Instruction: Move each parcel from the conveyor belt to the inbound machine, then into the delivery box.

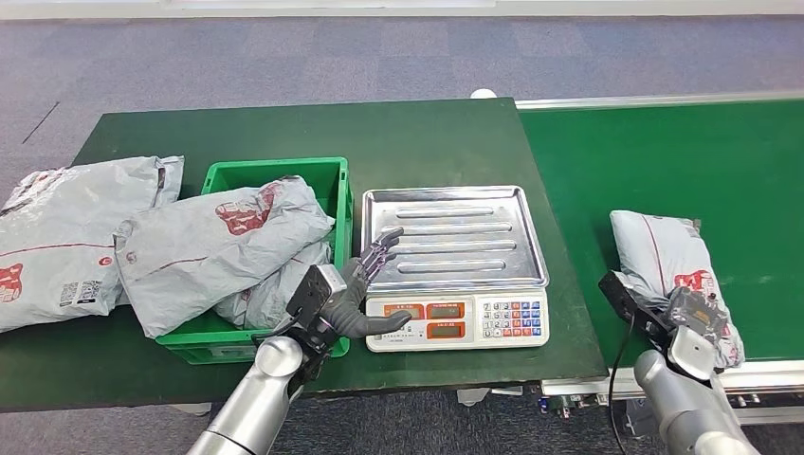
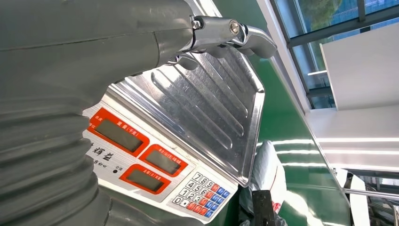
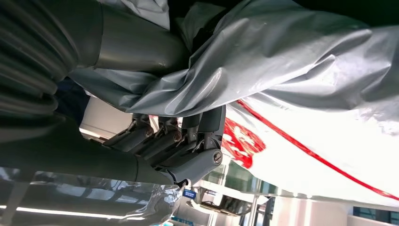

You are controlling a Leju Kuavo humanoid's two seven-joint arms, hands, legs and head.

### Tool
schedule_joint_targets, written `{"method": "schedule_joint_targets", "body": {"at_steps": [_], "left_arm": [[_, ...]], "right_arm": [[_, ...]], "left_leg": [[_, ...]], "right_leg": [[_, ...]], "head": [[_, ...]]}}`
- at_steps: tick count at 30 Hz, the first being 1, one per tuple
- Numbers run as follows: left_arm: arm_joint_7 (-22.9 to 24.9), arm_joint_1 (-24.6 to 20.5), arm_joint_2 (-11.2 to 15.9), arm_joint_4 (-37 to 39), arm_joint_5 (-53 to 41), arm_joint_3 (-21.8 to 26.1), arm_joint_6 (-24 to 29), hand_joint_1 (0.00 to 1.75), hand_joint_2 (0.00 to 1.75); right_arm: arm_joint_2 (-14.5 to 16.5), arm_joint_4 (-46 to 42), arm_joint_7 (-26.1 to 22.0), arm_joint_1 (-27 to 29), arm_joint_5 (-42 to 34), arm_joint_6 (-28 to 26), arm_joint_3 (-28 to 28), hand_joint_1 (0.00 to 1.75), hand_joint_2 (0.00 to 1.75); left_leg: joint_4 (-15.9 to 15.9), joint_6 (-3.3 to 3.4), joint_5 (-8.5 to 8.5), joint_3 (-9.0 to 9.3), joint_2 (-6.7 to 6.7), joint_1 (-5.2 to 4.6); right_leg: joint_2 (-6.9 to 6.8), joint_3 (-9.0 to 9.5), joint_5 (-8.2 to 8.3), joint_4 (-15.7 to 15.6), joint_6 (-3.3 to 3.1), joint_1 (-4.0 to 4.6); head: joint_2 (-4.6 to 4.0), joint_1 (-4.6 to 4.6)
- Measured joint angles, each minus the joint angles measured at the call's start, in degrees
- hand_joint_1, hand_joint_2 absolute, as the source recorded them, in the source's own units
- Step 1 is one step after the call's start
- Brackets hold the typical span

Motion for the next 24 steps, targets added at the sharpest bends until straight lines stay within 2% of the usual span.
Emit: {"method": "schedule_joint_targets", "body": {"at_steps": [15, 17, 19, 23, 24], "left_arm": [[0.0, 0.0, 0.0, -0.2, 0.0, 0.0, 0.1, 0.0, 1.75], [0.0, 0.0, 0.0, -0.2, 0.0, 0.0, 0.2, 0.0, 1.75], [-0.1, 0.1, 0.0, -0.3, 0.0, 0.0, 0.4, 0.0, 1.75], [0.0, 0.4, 0.0, -0.8, 0.0, 0.0, 0.5, 0.0, 1.75], [0.0, 0.5, 0.0, -0.8, 0.0, 0.0, 0.5, 0.0, 1.75]], "right_arm": [[0.3, 0.0, -0.2, 0.0, 0.6, -0.5, 0.0, 1.75, 1.75], [0.4, 0.0, -0.9, 0.0, 1.1, -2.1, 0.0, 1.75, 0.87], [0.4, -0.2, -2.9, 0.0, 1.2, -6.9, -0.1, 1.75, 0.0], [1.1, -4.6, -11.7, 0.7, -0.7, -18.5, -1.3, 1.75, 1.75], [2.0, -7.8, -16.0, 1.3, -1.5, -19.6, -2.6, 1.75, 1.75]], "left_leg": [[0.0, 0.0, 0.0, 0.0, 0.0, 0.0], [0.0, 0.0, 0.0, -0.01, 0.0, -0.01], [0.0, 0.0, 0.0, -0.01, 0.0, -0.01], [0.0, 0.0, 0.0, -0.02, -0.01, 0.0], [0.0, 0.0, 0.01, -0.05, -0.03, 0.01]], "right_leg": [[0.0, 0.01, 0.0, 0.0, 0.0, 0.0], [0.0, 0.01, 0.0, 0.0, 0.0, -0.01], [0.0, 0.01, 0.0, 0.0, 0.0, -0.01], [0.0, 0.0, 0.0, 0.0, 0.0, 0.0], [-0.01, 0.0, 0.0, 0.0, 0.0, 0.01]], "head": [[0.0, 0.0], [0.0, 0.01], [0.0, 0.01], [0.0, 0.01], [0.0, 0.02]]}}
